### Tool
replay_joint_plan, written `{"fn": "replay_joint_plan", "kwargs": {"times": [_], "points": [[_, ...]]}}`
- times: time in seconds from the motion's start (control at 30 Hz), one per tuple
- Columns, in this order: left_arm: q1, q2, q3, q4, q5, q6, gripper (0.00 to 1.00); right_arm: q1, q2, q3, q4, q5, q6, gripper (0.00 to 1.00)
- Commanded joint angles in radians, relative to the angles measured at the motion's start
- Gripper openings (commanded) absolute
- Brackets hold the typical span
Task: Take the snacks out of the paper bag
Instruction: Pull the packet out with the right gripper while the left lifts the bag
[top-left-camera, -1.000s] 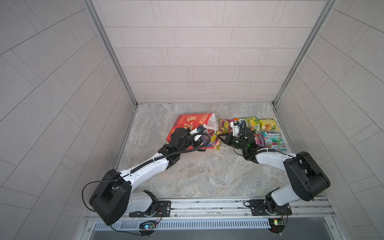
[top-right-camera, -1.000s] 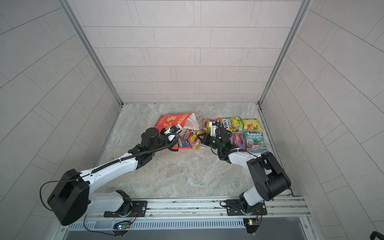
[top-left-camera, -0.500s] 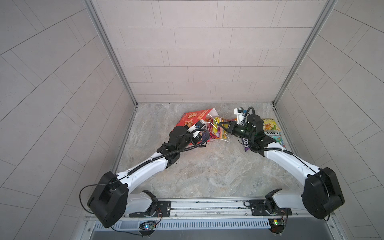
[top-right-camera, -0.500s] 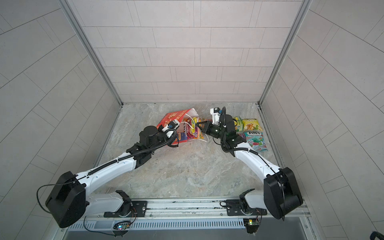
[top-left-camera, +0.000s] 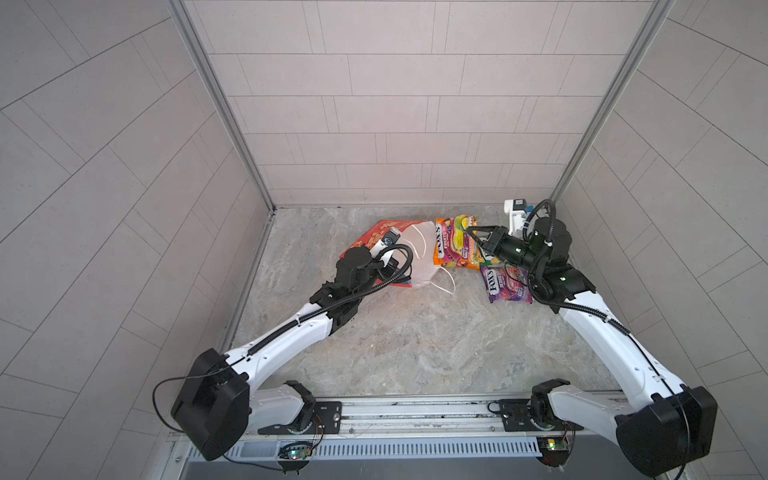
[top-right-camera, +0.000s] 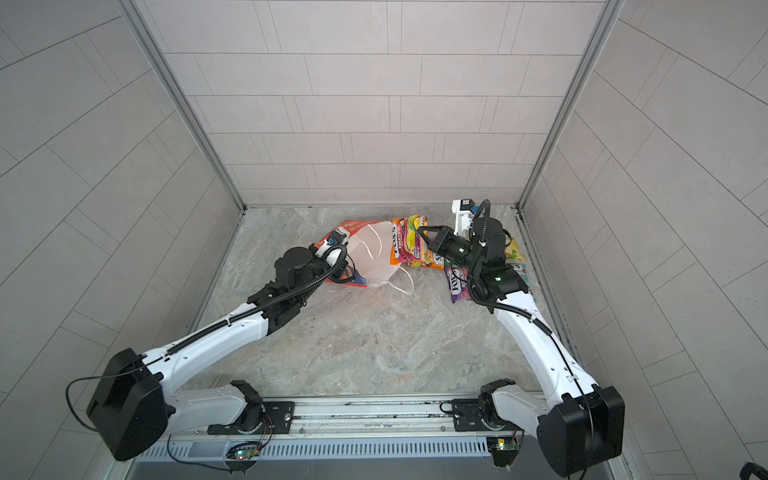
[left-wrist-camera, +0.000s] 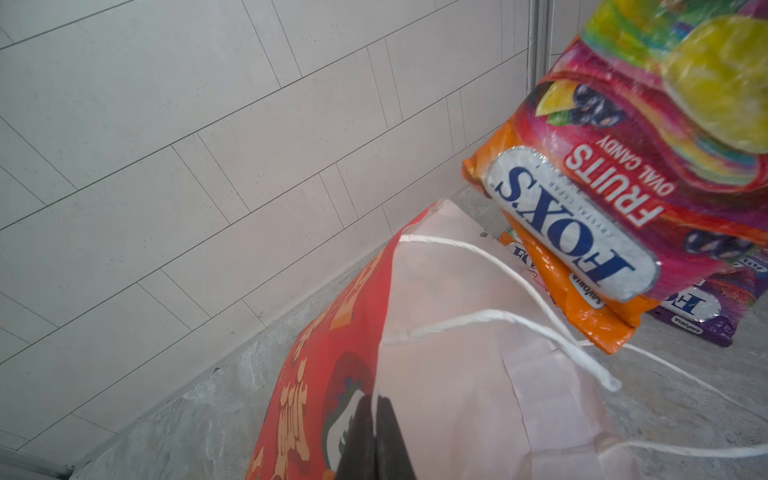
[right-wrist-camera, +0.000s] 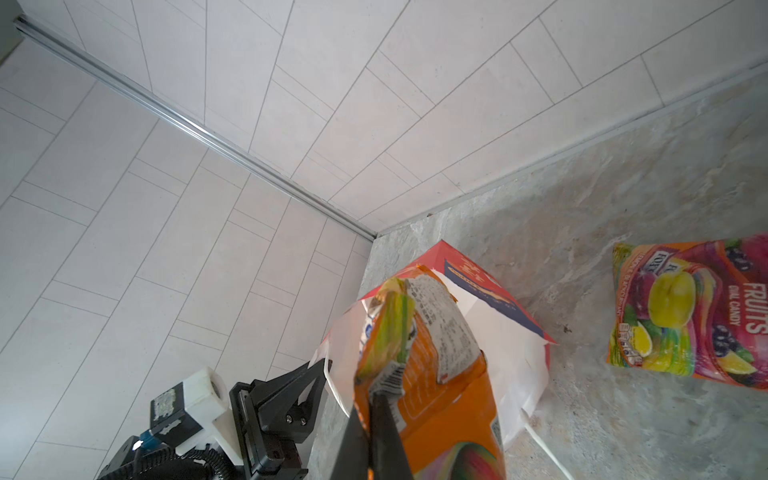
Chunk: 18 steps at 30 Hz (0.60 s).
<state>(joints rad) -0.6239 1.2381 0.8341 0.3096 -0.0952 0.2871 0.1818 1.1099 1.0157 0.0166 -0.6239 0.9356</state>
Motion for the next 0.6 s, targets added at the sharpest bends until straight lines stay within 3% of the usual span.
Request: {"fn": "replay_joint_plan", "kwargs": {"times": [0.0,0.2,0.33,0.57], "points": [[0.007,-0.044,0.111,-0.116,-0.071,-0.093,0.0,-0.055,-0.077,0.051,0.032,-0.016,0.034,0.0],[0.012,-0.077,0.21,-0.258,-0.163,-0.28,0.0,-0.206,-0.145,0.069,-0.006,-0.026,0.056,0.0],[0.039,-0.069,0.266,-0.342,-0.176,-0.412,0.0,-0.237,-0.141,0.077,0.009,-0.027,0.083,0.0],[0.209,-0.014,0.243,-0.362,0.011,-0.713,0.0,-0.238,-0.1,0.028,0.007,-0.021,0.086,0.0]]}}
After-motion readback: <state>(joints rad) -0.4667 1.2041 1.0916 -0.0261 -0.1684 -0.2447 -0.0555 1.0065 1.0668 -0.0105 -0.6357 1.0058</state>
